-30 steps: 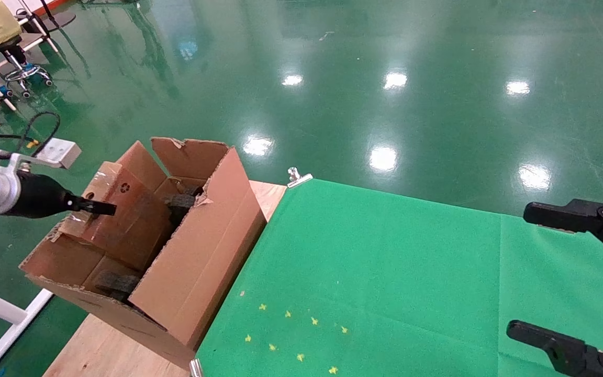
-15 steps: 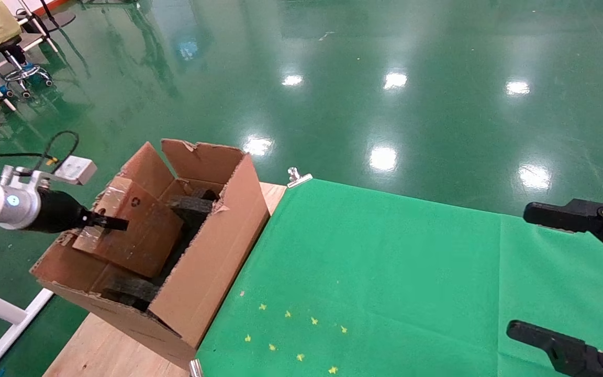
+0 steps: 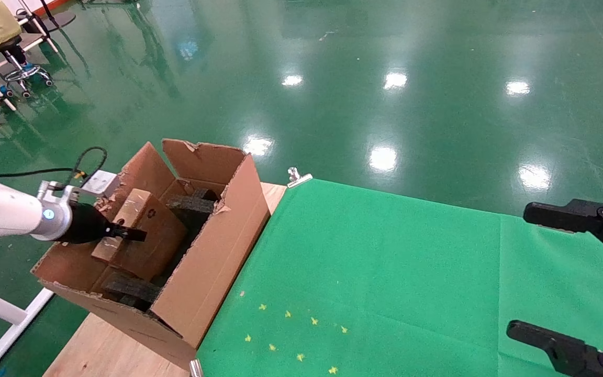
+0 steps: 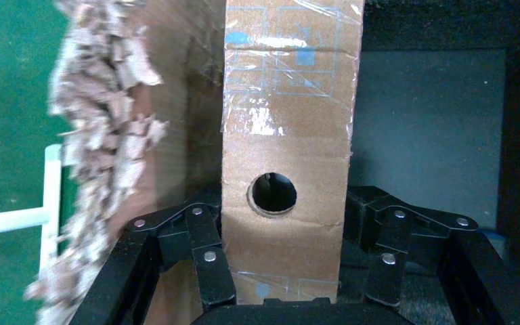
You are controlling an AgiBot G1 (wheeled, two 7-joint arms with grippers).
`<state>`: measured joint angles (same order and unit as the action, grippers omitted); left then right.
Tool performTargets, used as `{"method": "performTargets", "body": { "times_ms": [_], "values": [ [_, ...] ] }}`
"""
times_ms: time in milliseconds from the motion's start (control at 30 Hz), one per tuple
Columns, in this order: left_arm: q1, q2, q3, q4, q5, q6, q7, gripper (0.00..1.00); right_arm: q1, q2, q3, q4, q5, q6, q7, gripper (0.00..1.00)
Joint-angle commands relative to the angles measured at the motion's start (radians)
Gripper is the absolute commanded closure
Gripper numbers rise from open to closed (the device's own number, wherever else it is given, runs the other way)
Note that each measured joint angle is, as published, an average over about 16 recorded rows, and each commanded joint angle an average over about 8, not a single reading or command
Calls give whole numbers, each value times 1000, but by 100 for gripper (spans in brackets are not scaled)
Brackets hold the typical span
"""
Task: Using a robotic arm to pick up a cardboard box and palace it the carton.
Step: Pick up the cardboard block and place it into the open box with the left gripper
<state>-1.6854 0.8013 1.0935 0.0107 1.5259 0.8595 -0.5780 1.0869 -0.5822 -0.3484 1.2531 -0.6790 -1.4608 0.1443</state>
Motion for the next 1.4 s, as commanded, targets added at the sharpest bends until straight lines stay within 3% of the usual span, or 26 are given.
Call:
{"method": "performTargets", "body": {
  "times_ms": [33,133,167,400,433,1400],
  "values": [
    [13,9,-2,0,-2,-16,-4,100,0,0,0,0,0,0,0,0],
    [29,15,-4,-1,-6,-32,-8,100,0,0,0,0,0,0,0,0],
    [33,17,-5,-1,-7,-36,-9,95,0,0,0,0,0,0,0,0],
    [54,25,-7,-2,-10,-55,-11,8,0,0,0,0,0,0,0,0],
    [56,25,-7,-2,-10,-57,-11,0,0,0,0,0,0,0,0,0],
    [6,6,-4,-15,-7,-13,-4,0,0,0,0,0,0,0,0,0]
  ]
}}
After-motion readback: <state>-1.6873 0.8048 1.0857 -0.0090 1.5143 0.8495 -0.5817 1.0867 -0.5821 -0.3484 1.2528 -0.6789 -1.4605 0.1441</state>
